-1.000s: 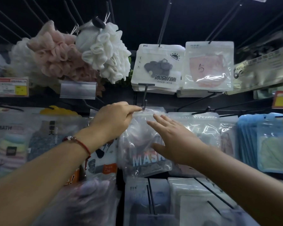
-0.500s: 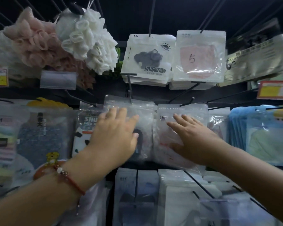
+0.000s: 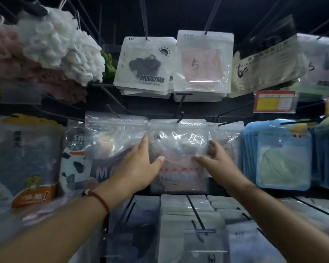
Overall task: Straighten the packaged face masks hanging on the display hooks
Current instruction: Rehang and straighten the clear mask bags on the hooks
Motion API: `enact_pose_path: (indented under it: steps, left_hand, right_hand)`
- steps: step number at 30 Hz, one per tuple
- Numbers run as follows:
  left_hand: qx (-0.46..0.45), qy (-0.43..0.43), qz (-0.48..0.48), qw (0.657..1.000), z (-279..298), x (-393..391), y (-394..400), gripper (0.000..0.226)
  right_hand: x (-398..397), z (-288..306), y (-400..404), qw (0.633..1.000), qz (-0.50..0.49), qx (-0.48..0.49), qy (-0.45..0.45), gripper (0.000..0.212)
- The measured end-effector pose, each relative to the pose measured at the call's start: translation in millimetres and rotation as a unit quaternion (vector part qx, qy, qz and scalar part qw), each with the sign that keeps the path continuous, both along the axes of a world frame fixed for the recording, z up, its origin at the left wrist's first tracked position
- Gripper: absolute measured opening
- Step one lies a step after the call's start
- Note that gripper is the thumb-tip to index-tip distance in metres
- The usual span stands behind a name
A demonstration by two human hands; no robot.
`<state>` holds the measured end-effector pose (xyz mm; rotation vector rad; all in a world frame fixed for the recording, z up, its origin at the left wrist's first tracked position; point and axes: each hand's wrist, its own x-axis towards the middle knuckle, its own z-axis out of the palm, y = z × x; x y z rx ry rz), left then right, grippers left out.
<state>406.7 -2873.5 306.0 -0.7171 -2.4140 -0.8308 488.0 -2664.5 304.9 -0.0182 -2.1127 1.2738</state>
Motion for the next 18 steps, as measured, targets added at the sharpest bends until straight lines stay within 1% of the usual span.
enact_pose_path:
  steps: [2,3,5,7,11,14,18]
  left_hand:
    - [0.064,-0.047,-0.022,0.997,-1,-3,5,0.083]
    - [0.093,-0.055,-0.026,0.994,-2,-3,7,0.076]
    - [0.143,-0.049,-0.029,0.988,-2,-1,8,0.065]
    - [0.172,-0.034,-0.027,0.984,-6,1,8,0.061]
    - [0.186,-0.017,-0.022,0.982,-13,10,8,0.063]
    - [0.189,-0.004,-0.016,0.982,-16,14,9,0.065]
    - [0.200,0.010,-0.008,0.980,-18,17,10,0.060]
  right_hand:
    - [-10,-2,3,0.999,0.022,-0.038,-0.005,0.067]
    - [-14,-3,5,0.999,0.024,-0.046,0.004,0.061]
    - [-21,-3,10,0.999,0.012,-0.045,0.022,0.054]
    - [-26,-6,12,0.999,-0.019,-0.025,0.036,0.053]
    - [-26,-12,17,0.994,-0.062,0.016,0.087,0.052]
    - [-19,-14,19,0.992,-0.060,0.011,0.111,0.048]
    - [-7,-13,20,0.990,-0.042,0.006,0.137,0.045]
